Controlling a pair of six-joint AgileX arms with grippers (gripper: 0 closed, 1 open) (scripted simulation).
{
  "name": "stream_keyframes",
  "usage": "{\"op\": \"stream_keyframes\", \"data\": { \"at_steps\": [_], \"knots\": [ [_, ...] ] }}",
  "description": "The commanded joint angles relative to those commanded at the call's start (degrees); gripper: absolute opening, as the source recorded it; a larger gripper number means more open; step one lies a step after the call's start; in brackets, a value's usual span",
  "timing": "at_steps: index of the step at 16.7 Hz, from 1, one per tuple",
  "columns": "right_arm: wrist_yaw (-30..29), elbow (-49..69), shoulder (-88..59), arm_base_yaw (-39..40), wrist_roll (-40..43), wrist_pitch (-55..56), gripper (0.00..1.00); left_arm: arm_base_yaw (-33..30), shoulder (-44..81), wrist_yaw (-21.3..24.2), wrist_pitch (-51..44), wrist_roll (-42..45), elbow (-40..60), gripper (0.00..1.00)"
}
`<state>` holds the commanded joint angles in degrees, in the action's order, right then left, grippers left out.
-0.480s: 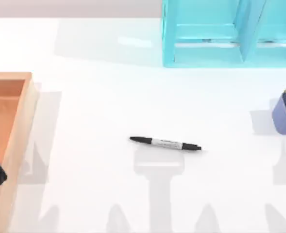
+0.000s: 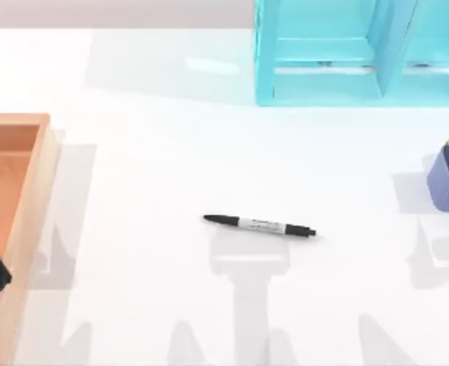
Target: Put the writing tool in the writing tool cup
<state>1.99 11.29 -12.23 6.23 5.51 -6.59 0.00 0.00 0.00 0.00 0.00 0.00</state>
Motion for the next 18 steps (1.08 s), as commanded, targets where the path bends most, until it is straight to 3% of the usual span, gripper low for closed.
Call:
{"op": "stream_keyframes", "data": {
  "at_steps": [9, 18],
  "knots": [
    [2.0, 37.9, -52.7, 17.2, 17.4, -31.3, 1.00, 0.0, 0.0, 0.0, 0.0, 0.0, 0.0, 1.00],
    [-0.8, 80.2, -104.6, 29.3, 30.3, -62.9, 1.00, 0.0, 0.0, 0.0, 0.0, 0.0, 0.0, 1.00]
  ]
}}
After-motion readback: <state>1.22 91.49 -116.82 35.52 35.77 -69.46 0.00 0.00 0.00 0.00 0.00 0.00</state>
